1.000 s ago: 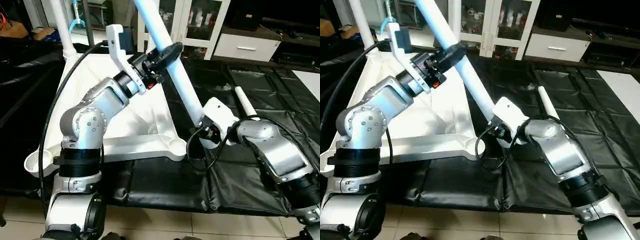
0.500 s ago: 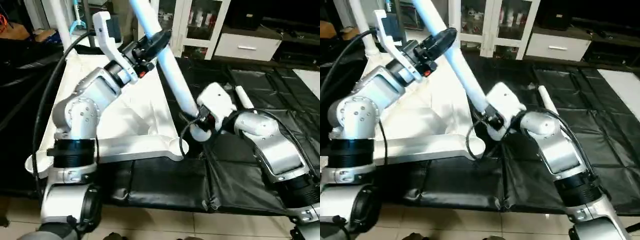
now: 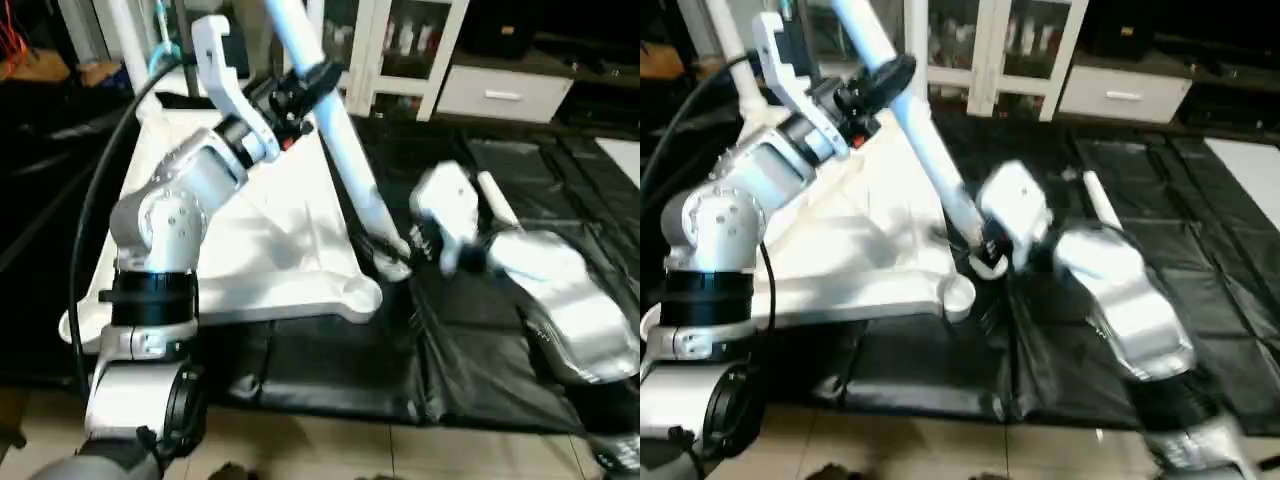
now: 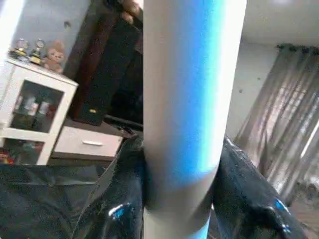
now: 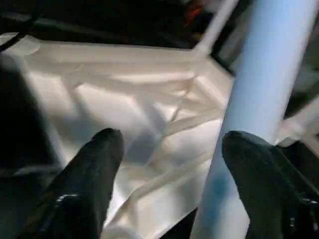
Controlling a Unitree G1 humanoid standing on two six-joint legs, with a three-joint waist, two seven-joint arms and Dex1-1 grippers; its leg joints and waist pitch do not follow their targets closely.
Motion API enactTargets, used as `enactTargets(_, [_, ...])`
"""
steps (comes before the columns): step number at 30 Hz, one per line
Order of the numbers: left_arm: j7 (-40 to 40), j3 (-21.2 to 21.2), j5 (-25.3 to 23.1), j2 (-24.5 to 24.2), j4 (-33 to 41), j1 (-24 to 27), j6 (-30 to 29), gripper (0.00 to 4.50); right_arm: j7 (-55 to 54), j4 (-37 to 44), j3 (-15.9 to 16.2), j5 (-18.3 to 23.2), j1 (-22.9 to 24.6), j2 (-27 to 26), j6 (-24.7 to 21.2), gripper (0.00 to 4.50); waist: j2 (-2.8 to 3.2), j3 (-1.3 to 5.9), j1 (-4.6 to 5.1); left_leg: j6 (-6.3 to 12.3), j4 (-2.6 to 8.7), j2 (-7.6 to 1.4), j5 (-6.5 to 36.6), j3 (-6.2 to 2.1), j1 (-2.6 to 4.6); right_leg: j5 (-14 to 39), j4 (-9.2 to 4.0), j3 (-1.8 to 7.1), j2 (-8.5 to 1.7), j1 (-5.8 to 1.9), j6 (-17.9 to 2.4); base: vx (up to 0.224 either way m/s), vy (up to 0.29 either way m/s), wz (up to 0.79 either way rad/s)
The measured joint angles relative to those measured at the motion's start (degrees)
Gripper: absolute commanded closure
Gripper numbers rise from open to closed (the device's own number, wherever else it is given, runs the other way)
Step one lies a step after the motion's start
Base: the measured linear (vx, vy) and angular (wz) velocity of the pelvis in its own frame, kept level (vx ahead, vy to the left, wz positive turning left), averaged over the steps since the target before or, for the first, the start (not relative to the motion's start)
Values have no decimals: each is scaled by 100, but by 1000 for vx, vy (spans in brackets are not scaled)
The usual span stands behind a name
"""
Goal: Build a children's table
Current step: Pick table leg
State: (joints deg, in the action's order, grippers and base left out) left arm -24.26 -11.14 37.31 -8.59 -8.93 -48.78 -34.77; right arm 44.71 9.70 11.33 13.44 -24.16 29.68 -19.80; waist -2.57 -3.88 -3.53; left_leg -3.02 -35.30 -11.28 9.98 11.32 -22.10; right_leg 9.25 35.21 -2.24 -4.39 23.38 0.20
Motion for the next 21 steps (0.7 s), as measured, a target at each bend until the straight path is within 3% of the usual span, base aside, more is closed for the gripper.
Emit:
enactTargets(7, [5, -209, 3, -223, -191, -157, 18, 296, 64, 167, -242, 368, 298, 27, -154, 10, -3, -1, -18, 0, -3, 0, 0, -4, -3, 1, 1, -4, 0, 0, 1, 0, 0, 0])
enactTargets(10, [13, -355, 58, -245, -207, -309, 6, 296, -189, 75, -290, 87, 422, 104, -145, 1, -7, -1, -17, 0, -4, 3, 0, -2, -6, 0, -2, -1, -3, 0, 1, 0, 0, 0])
enactTargets(13, [88, -489, 289, -213, -197, -407, -68, 296, -763, -288, -766, -77, 423, 61, -149, 0, -8, -1, -18, 0, -5, 9, 0, 0, -6, 0, 0, 2, -9, 0, 1, 0, 0, 0])
enactTargets(17, [218, -703, 653, -184, -196, -447, -413, 296, -1020, -535, -2110, 945, 425, -218, -472, 0, -6, 0, -14, 0, -5, 8, 1, -1, -6, 1, 1, -2, -8, 1, 1, 0, 0, 0])
enactTargets(19, [218, -707, 726, -185, -195, -478, -500, 296, -939, -652, -2481, 1289, 455, -116, -536, 0, -6, 0, -15, 1, -6, 8, 1, 0, -9, 0, -2, -2, -7, 1, 0, 0, 0, 0])
enactTargets(21, [203, -706, 748, -184, -196, -537, -523, 296, -895, -998, -2723, 1327, 550, 209, -527, 0, -8, 1, -20, 4, -7, 8, 1, 0, -10, 0, -8, -2, -7, -2, 0, 0, 0, 0])
